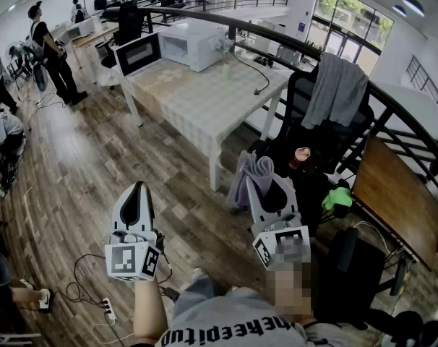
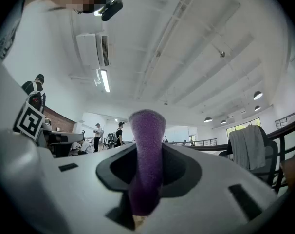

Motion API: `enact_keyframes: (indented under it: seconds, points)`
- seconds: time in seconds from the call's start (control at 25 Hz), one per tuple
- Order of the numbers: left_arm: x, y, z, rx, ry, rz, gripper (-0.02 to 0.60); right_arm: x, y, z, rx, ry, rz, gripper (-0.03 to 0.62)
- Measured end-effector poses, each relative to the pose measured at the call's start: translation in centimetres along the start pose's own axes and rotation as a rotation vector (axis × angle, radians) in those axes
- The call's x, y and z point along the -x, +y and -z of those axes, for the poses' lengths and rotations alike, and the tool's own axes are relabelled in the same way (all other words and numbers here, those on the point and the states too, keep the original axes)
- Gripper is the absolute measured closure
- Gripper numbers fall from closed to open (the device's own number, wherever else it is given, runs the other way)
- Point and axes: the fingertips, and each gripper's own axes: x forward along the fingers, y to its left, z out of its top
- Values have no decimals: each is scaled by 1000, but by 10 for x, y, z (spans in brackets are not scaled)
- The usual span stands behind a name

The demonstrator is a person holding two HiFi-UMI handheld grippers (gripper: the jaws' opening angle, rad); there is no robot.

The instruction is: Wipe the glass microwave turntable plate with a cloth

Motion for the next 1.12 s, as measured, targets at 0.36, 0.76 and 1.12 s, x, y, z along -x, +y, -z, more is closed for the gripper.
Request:
enact_keyframes:
  seconds: [0.36, 0.76, 1.12]
  points:
    - [-6, 12, 3, 8, 8, 6, 571, -11, 5, 2, -8, 0, 6, 485]
    - [-26, 39, 7, 4, -3, 6, 571, -42, 5, 10, -33, 3, 43, 484]
    - [-47, 83, 10, 8, -25, 25, 571, -86, 28, 13, -53, -16, 44, 484]
